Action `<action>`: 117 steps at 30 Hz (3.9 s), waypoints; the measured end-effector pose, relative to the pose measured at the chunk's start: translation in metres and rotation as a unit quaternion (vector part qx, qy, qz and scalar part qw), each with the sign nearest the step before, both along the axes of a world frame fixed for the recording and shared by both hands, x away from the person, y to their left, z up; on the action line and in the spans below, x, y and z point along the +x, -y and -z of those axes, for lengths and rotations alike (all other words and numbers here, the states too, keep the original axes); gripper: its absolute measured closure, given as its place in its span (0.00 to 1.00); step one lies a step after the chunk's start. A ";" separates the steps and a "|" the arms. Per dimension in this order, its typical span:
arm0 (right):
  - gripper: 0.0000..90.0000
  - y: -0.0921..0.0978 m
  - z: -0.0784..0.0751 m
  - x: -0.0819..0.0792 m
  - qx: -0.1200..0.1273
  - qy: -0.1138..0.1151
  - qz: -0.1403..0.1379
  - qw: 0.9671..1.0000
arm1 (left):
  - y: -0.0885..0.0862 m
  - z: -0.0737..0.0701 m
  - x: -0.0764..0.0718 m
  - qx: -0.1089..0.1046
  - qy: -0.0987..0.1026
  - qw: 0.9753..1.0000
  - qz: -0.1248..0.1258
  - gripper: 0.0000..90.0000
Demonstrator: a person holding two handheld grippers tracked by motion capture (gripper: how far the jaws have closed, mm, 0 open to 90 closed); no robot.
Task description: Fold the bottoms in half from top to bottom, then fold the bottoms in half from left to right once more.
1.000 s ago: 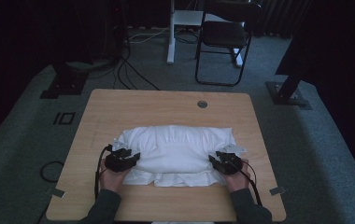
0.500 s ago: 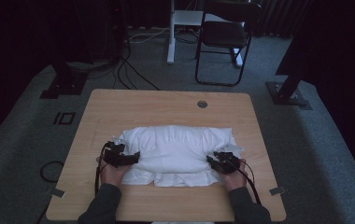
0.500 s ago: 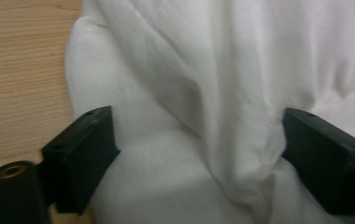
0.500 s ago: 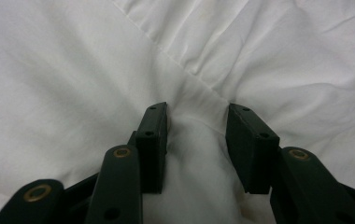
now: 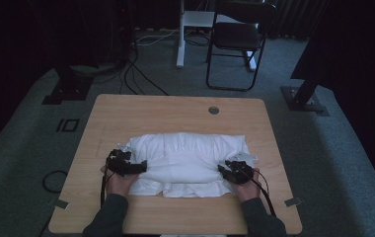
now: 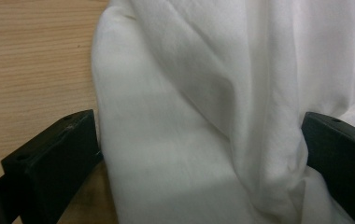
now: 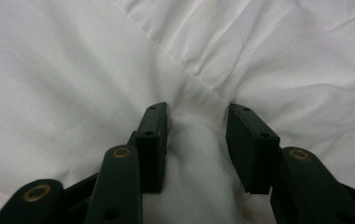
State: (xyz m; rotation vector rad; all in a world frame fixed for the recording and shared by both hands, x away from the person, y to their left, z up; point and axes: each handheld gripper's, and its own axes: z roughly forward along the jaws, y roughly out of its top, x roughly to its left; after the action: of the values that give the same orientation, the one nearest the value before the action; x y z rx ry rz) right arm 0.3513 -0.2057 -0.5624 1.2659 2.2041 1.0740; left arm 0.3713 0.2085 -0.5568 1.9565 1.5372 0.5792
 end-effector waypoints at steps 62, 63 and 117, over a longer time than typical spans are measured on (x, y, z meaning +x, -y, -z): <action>0.49 -0.069 -0.041 0.008 0.012 0.049 -0.092 0.994 | -0.003 -0.068 -0.017 -0.118 0.101 0.984 0.088 0.93; 0.49 -0.073 -0.037 0.010 0.008 0.044 -0.095 0.995 | -0.002 -0.070 -0.017 -0.118 0.103 0.984 0.090 0.93; 0.41 -0.120 -0.034 0.019 -0.010 0.062 -0.142 0.988 | 0.064 -0.135 0.000 -0.112 0.164 0.965 0.174 0.93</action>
State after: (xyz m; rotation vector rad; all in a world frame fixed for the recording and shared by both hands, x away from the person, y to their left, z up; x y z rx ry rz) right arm 0.3707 -0.0854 -0.5279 0.8666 2.3386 1.1959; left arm 0.3708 0.1442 -0.4220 1.7937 0.9817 0.5212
